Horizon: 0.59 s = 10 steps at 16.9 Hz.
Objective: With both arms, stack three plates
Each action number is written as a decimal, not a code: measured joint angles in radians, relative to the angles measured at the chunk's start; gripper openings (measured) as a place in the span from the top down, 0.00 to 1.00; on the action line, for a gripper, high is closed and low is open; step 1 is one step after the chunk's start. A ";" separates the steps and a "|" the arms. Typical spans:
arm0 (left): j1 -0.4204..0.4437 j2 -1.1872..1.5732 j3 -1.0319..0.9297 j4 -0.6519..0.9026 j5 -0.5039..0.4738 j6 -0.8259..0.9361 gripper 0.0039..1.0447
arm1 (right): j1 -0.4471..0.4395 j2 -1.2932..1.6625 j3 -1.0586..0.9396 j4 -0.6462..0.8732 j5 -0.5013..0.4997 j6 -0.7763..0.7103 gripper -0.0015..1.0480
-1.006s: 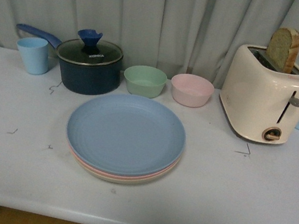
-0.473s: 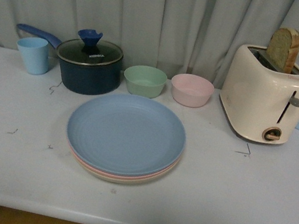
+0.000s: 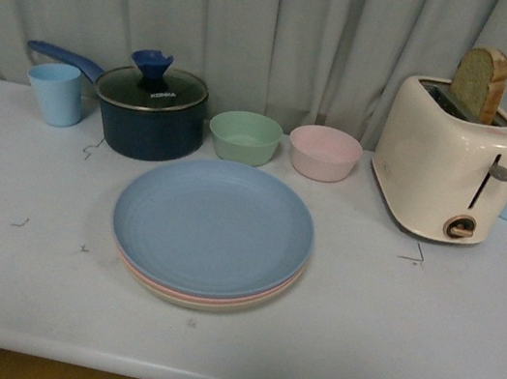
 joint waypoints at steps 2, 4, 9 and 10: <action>0.000 0.000 0.000 -0.001 0.001 0.000 0.06 | 0.000 -0.001 0.000 0.005 0.000 0.000 0.98; 0.000 0.000 0.000 -0.001 0.000 0.000 0.06 | 0.000 -0.001 0.000 0.006 0.000 -0.002 0.84; 0.000 0.000 0.000 0.000 0.000 0.000 0.06 | 0.000 -0.001 0.000 0.006 0.000 -0.002 0.64; 0.000 0.000 0.000 -0.001 0.000 0.000 0.06 | 0.000 -0.001 0.000 0.006 0.000 -0.002 0.59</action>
